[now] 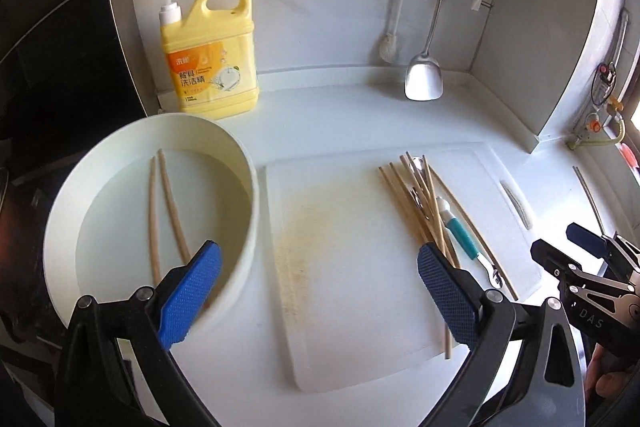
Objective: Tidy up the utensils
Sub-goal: 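Withdraw the right tool from the basin back to the cutting board, then lower the right tool onto a wooden chopstick beside the spoon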
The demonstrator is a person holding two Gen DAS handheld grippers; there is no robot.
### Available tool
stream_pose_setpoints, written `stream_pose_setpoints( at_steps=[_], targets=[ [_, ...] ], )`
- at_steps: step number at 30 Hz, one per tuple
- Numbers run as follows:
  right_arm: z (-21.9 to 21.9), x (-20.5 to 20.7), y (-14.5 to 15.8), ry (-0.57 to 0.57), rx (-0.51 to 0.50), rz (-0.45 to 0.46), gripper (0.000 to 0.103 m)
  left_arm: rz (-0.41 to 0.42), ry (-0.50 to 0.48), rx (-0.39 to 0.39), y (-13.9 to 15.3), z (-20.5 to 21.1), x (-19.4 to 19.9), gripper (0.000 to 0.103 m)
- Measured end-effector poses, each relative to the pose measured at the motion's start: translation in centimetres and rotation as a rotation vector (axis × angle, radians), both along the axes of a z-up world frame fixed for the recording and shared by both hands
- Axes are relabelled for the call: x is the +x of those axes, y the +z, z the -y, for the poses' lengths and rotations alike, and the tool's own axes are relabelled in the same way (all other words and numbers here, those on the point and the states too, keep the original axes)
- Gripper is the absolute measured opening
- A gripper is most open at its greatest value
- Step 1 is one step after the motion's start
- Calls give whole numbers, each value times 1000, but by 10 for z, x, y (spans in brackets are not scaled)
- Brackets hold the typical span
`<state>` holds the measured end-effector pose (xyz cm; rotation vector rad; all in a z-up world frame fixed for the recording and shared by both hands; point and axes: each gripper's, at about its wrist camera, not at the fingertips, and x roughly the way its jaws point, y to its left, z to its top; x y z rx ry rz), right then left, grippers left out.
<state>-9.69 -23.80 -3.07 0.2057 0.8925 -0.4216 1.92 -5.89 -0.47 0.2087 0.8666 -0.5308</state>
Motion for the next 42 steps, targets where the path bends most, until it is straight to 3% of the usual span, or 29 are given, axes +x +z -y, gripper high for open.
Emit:
stream_pose_setpoints(
  at_steps=[11, 17, 22, 42],
  targets=[
    [61, -8, -47, 185, 77, 14, 67, -30, 165, 61, -46, 54, -47, 97],
    [65, 1, -66, 188, 97, 68, 67, 58, 166, 37, -60, 66, -53, 97],
    [65, 8, -74, 200, 81, 109, 67, 84, 162, 11, -73, 70, -53, 97],
    [64, 22, -84, 285, 62, 93, 67, 52, 166, 41, -100, 75, -43, 97]
  ],
)
